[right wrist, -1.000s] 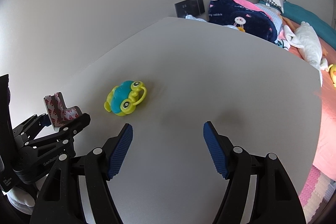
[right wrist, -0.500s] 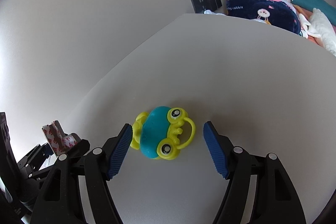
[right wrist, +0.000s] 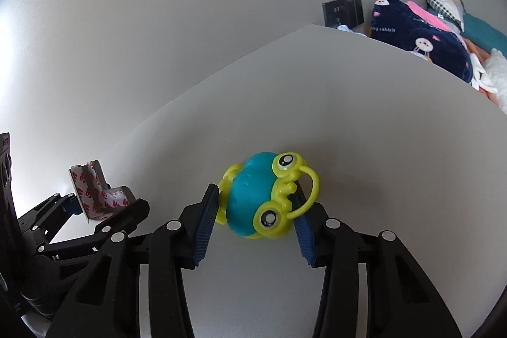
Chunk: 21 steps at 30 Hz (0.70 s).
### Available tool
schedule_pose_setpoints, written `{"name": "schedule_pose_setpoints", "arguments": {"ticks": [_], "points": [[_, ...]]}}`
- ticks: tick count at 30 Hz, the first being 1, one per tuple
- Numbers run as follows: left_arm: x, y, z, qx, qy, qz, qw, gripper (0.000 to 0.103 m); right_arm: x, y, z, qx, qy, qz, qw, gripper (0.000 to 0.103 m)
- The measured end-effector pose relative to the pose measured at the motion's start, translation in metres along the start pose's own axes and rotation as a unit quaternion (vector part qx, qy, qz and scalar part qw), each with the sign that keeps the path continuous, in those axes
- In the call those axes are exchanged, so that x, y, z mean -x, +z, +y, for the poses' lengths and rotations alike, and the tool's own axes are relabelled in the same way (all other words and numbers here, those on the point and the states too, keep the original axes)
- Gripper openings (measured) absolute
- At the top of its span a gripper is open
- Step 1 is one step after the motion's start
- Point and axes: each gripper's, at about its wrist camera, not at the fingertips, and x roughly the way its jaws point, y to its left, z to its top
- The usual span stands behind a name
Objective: Collect trash
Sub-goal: 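Grasp the blue-and-yellow frog rattle with the right tool while left tool holds the block, then carry the block holder and frog rattle off the desk over the bin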
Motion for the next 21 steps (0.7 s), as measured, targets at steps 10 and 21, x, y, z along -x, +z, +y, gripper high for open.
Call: {"name": "schedule_pose_setpoints", "arguments": {"ticks": [10,21], "points": [[0.013,-0.007,-0.015,-0.015,-0.004,-0.007,0.9999,0.066,0.036,-0.005,-0.013,0.001,-0.008,-0.012,1.000,0.047],[0.044,-0.012,-0.049,-0.034,-0.021,-0.022,0.9990,0.066,0.083,-0.018,-0.034,-0.009,-0.025,-0.031,0.999,0.047]]}}
